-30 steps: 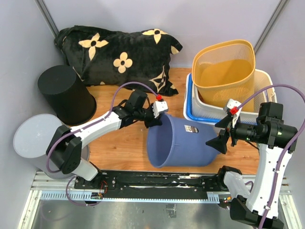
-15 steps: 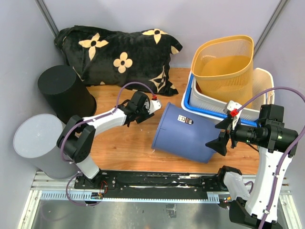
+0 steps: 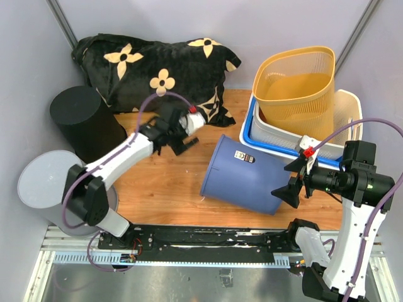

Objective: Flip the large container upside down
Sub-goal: Adjust the container at the center of the board.

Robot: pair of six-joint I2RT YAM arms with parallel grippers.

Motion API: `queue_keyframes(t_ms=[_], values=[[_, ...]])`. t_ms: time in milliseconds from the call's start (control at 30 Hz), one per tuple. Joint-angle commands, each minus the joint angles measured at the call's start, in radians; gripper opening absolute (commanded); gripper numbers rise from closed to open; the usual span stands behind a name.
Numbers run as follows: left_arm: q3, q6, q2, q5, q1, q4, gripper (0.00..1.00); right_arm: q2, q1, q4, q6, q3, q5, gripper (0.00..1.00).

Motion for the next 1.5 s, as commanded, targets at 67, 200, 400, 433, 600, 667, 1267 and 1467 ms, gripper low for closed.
queue_keyframes(t_ms=[67, 200, 400, 433, 600, 667, 1267, 1467], values=[[0.452, -0.155, -0.075, 0.321, 0.301, -0.366, 0.99, -0.011, 0.009, -0.016, 0.02, 0.018, -0.01, 1.0], [0.678, -0.167, -0.064, 0.568, 0.382, -0.602, 0.99, -0.011, 0.01, -0.016, 0.023, 0.015, -0.006, 1.0], [0.663, -0.132, -0.06, 0.983, 0.382, -0.871, 0.99, -0.008, 0.011, -0.016, 0.023, 0.014, -0.011, 1.0], [0.64, -0.116, -0.061, 1.04, 0.382, -0.9, 0.99, -0.009, 0.011, -0.017, 0.022, 0.012, -0.009, 1.0], [0.505, -0.115, -0.079, 1.188, 0.381, -0.917, 0.99, -0.022, 0.014, -0.016, 0.023, 0.002, 0.003, 1.0], [0.456, -0.109, -0.079, 1.237, 0.381, -0.917, 0.99, -0.027, 0.016, -0.016, 0.02, -0.005, 0.007, 1.0], [0.411, -0.328, 0.044, 0.998, 0.196, -0.678, 0.99, -0.034, 0.017, -0.016, 0.019, -0.012, 0.025, 0.99], [0.442, -0.374, 0.097, 0.968, 0.138, -0.633, 0.99, -0.046, 0.018, -0.016, 0.028, -0.013, 0.053, 0.99]])
